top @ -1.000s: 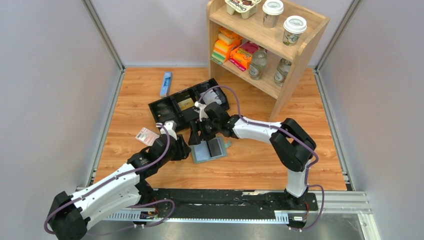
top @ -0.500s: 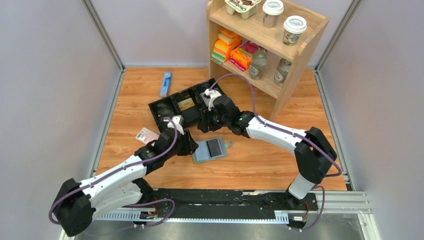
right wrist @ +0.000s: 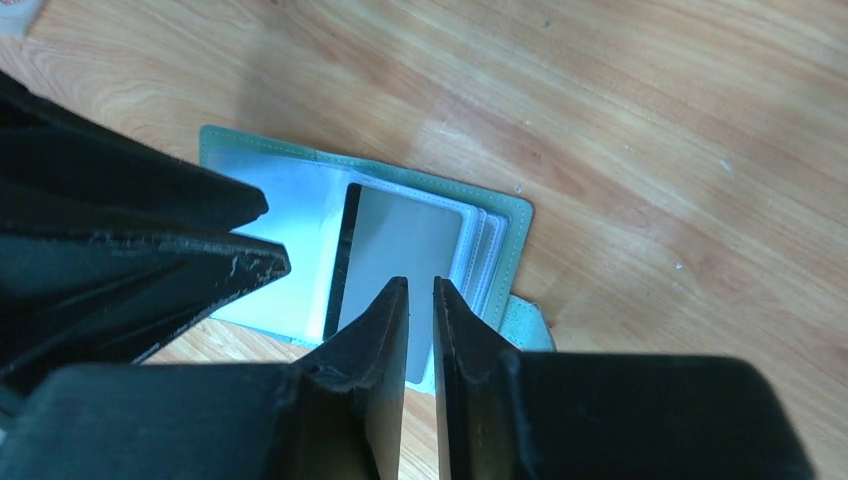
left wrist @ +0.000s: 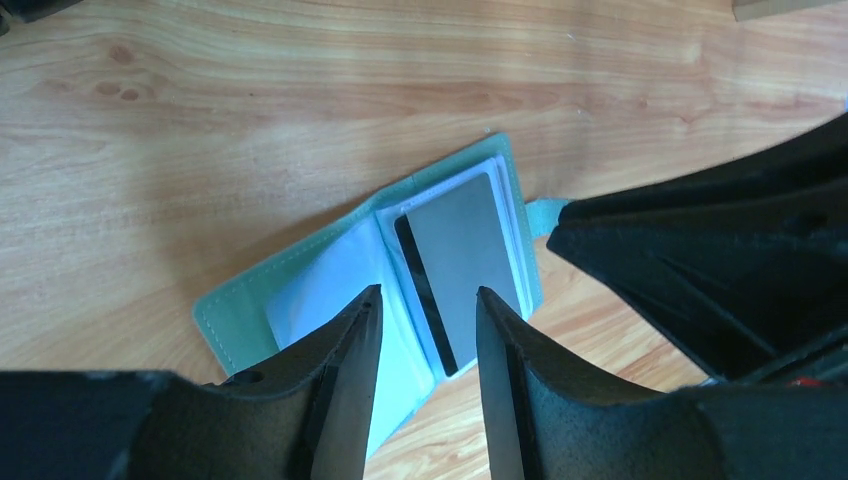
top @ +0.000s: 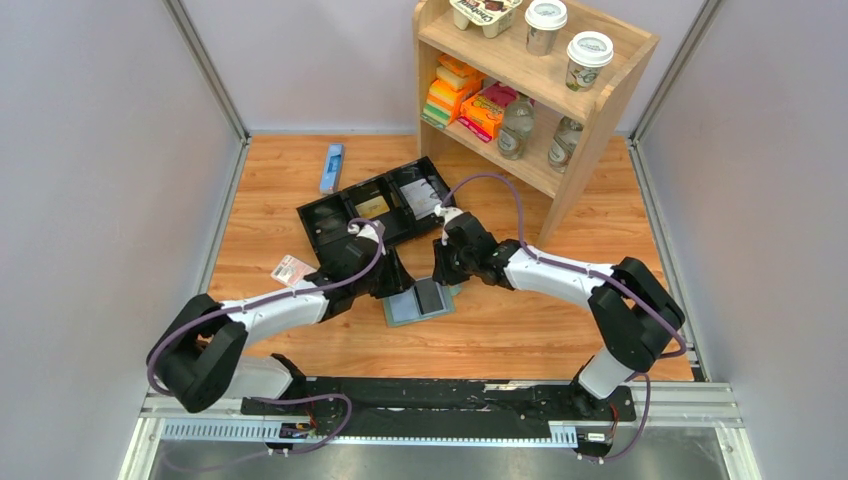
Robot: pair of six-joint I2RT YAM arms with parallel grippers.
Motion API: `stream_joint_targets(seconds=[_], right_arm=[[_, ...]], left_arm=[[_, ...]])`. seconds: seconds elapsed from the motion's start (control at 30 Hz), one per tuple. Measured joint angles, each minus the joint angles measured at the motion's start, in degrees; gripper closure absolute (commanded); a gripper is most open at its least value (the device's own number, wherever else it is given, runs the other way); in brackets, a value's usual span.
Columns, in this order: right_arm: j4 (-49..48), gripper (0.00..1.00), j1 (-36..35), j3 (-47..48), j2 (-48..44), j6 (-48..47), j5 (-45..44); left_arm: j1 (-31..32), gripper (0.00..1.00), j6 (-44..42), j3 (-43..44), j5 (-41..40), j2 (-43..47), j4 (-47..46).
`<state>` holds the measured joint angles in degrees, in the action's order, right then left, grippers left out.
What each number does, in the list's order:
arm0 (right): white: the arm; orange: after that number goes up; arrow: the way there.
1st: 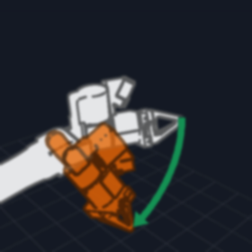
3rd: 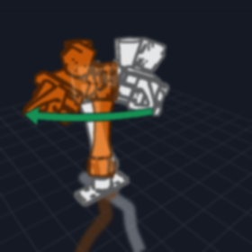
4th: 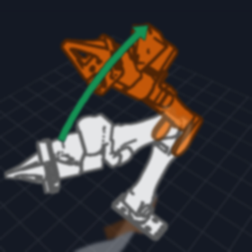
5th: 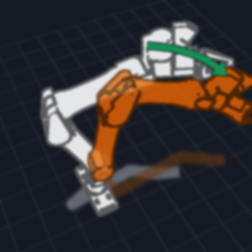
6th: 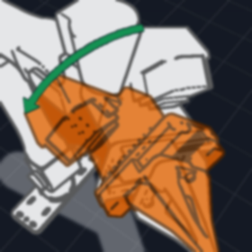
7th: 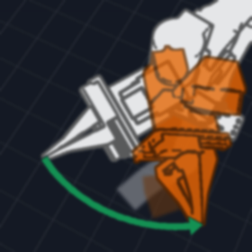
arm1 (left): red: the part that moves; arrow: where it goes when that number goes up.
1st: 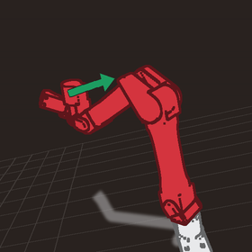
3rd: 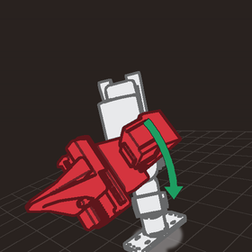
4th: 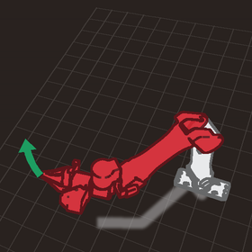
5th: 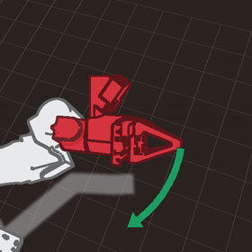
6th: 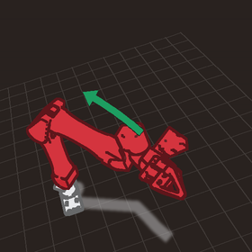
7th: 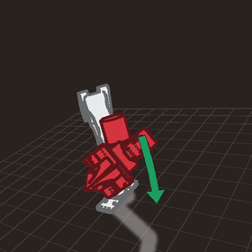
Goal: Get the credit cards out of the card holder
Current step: Remove the credit card from the card holder.
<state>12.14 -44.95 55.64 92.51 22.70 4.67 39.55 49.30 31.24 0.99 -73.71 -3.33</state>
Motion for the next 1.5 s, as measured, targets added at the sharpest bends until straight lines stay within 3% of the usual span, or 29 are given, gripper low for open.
stream_joint_targets(seconds=[0.3,0.63,1.07,1.5], right_arm=[[-0.6,0.87,0.0,-0.6,2.9,0.5,1.5],[-0.5,0.87,0.0,-1.1,5.0,1.1,2.7],[-0.5,0.87,0.0,-1.2,5.0,1.4,3.0],[-1.0,0.93,0.0,-1.2,5.9,1.9,4.8]], left_arm=[[-5.2,0.52,6.3,-5.2,4.7,-3.4,-7.8],[-8.4,0.52,10.2,-8.8,5.8,-2.6,-10.2],[-6.8,0.52,8.4,-5.4,12.0,-1.2,-11.4],[-5.6,0.52,10.3,-3.3,11.9,-6.7,-11.4]])
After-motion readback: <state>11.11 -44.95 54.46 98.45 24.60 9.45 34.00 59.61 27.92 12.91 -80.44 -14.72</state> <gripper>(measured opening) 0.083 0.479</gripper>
